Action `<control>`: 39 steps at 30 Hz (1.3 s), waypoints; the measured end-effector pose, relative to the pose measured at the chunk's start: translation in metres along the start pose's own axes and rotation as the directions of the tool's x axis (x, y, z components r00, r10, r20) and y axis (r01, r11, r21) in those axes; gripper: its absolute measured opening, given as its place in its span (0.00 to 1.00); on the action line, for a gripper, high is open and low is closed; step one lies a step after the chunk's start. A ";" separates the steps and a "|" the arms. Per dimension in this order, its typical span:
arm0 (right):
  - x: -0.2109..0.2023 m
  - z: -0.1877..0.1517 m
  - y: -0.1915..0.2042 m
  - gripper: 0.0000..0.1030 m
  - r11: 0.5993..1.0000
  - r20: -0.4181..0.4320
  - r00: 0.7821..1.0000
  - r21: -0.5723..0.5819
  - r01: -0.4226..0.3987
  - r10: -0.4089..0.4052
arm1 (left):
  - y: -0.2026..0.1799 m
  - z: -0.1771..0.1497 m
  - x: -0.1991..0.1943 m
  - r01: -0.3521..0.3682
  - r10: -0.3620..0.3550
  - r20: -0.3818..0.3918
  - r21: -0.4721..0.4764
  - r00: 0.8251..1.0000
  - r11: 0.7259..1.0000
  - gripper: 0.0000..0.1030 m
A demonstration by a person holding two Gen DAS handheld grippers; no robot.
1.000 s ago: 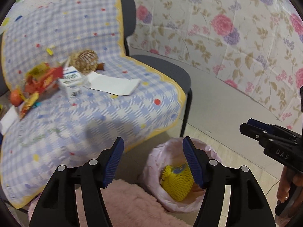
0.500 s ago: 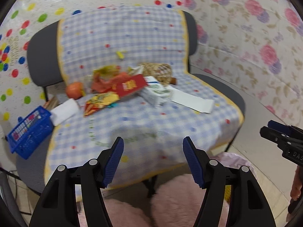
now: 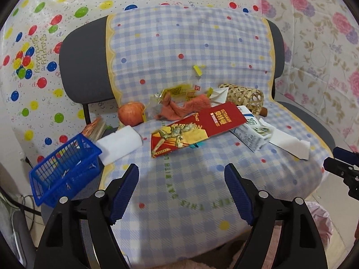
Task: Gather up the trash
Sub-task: 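Return both tools toward the chair seat, then grasp the white foam block with the right gripper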
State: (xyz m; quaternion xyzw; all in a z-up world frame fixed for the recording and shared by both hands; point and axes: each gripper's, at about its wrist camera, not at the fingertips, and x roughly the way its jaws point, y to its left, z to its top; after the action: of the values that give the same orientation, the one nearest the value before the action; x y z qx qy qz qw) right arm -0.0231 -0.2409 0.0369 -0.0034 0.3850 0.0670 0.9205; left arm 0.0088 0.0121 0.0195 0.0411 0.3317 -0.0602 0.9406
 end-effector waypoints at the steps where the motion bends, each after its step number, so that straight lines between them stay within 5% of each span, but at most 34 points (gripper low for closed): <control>1: 0.004 0.002 0.002 0.53 1.000 0.000 1.000 0.000 -0.011 0.011 | 0.002 0.003 0.003 -0.003 0.003 0.000 0.000 1.000 1.000 0.76; 14: 0.092 0.045 0.084 0.53 0.986 -0.064 0.988 -0.078 -0.149 0.144 | 0.091 0.015 0.015 -0.128 0.131 0.011 -0.113 0.991 0.985 0.76; 28: 0.194 0.102 0.208 0.26 0.919 -0.146 0.943 -0.221 -0.325 0.299 | 0.161 0.020 0.023 -0.173 0.177 0.003 -0.207 0.984 0.963 0.76; 35: 0.243 0.113 0.231 0.27 0.899 -0.232 0.898 -0.148 -0.412 0.373 | 0.171 0.023 0.032 -0.173 0.177 -0.001 -0.215 0.984 0.961 0.76; 39: 0.262 0.111 0.239 0.47 0.886 -0.301 0.863 -0.099 -0.453 0.407 | 0.173 0.022 0.034 -0.173 0.176 -0.010 -0.223 0.984 0.959 0.76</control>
State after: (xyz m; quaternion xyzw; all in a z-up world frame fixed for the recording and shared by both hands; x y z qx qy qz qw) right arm 0.2079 0.0341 -0.0601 -0.0032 0.4914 0.3018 0.8170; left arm 0.0733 0.1778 0.0214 -0.0359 0.3269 0.0603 0.9425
